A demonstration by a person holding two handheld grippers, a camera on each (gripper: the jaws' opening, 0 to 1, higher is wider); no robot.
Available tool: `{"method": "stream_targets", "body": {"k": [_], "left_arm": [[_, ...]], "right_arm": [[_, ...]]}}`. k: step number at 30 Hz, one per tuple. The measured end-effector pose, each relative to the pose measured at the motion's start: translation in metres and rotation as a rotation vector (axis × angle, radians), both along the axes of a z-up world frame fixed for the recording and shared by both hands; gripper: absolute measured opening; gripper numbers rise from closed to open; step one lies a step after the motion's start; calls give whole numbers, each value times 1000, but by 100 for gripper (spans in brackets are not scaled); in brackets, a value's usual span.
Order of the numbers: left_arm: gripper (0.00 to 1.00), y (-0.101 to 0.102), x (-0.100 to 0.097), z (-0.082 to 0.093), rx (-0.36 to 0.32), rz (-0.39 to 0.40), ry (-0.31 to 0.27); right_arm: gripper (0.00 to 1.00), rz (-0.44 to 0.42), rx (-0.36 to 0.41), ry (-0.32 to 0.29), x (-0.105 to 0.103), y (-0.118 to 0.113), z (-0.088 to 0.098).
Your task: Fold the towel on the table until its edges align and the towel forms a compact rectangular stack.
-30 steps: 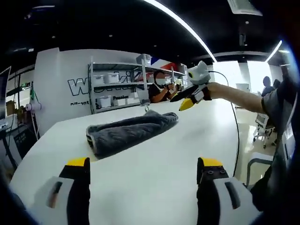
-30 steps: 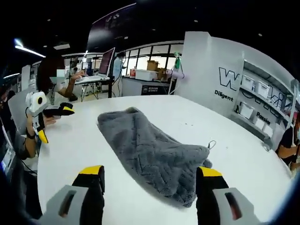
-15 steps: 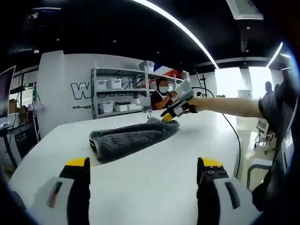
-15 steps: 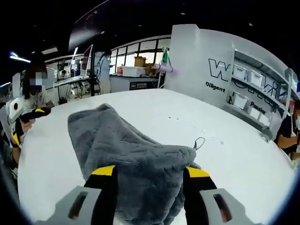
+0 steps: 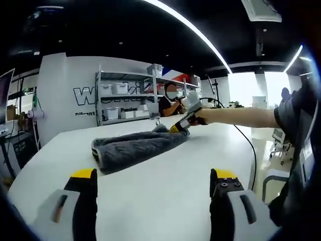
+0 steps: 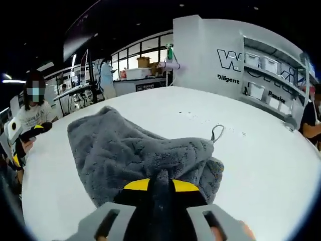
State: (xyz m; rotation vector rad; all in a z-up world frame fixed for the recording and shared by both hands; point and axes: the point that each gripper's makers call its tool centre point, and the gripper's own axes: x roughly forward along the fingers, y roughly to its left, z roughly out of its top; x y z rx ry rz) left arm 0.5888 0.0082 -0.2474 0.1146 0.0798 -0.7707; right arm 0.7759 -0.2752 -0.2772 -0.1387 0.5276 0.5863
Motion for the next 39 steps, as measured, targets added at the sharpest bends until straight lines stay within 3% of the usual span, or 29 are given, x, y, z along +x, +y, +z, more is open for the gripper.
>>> {"method": "stream_targets", "body": {"k": [4,9,13,19,22,25,28,31,34,39], "left_arm": [[97,-2,-1,0,3,-8,1],[96,-4,0,0,6,-9,4],[96,-5,-2,-1,12,-14,5],[96,-7,-4,0,18,-24,4],[96,-8,-5,-1,23,-28,5],[96,-8,-6,0,26,-30,3],[96,-8,-6,1,26,-31,2],[96,-10,-5,0,25,-35,3],[96,-12,-5,-1,27,-40,7],[96,-17,-5,-3,29,-52,11]], "right_arm": [[8,-47,51,-23,-3,-9,14],[6,-130,-3,-66,-4,-27,23],[6,-187,-56,0,-8,-41,9],[8,-195,-41,41,-10,-44,-4],[10,-172,-59,24,-10,-42,-3],[23,-169,-169,-69,-7,-54,9],[30,-182,-151,-110,-10,-58,22],[28,-193,-134,-132,-13,-63,31],[27,-237,-125,-191,-19,-82,47],[19,-212,-114,-147,-29,-94,37]]}}
